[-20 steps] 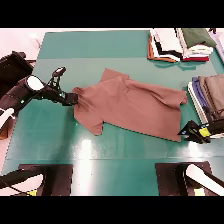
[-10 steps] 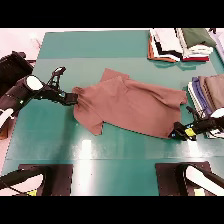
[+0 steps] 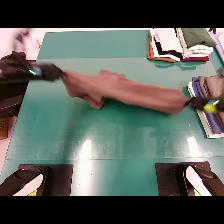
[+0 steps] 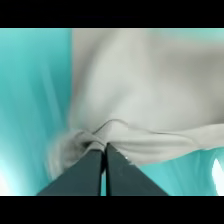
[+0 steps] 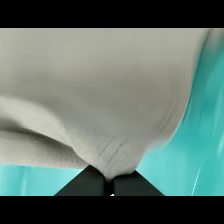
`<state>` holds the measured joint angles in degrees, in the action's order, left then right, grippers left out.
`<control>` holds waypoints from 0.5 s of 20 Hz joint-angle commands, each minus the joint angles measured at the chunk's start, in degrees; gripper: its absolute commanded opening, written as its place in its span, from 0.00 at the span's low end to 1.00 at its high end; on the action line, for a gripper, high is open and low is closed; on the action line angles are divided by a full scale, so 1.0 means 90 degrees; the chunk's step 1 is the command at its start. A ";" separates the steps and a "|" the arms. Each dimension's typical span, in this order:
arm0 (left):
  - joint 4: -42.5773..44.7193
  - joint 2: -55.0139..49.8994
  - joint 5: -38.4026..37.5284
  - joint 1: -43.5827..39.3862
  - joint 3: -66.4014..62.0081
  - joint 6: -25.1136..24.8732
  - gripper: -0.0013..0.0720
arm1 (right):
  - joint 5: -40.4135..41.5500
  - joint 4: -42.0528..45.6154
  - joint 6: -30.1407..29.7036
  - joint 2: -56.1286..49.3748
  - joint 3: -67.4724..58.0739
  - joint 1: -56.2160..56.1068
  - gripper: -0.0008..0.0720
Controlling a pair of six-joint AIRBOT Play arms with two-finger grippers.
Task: Fold the shirts.
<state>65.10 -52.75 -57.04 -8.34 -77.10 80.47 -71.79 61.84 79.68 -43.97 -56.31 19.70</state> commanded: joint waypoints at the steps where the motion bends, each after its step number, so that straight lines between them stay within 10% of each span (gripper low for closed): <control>1: 0.0104 0.0658 -0.0051 0.0005 -0.1836 0.0036 0.05 | 0.0034 -0.0063 0.0000 0.0277 -0.2368 -0.0010 0.03; 10: 0.0104 0.0653 0.0022 0.0005 -0.5241 0.0296 0.05 | -0.1438 -0.0019 0.0117 -0.0981 -0.7592 -0.0010 0.03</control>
<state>65.80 -47.09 -58.41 -8.34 -118.41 82.56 -79.64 61.49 79.85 -49.19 -112.36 19.66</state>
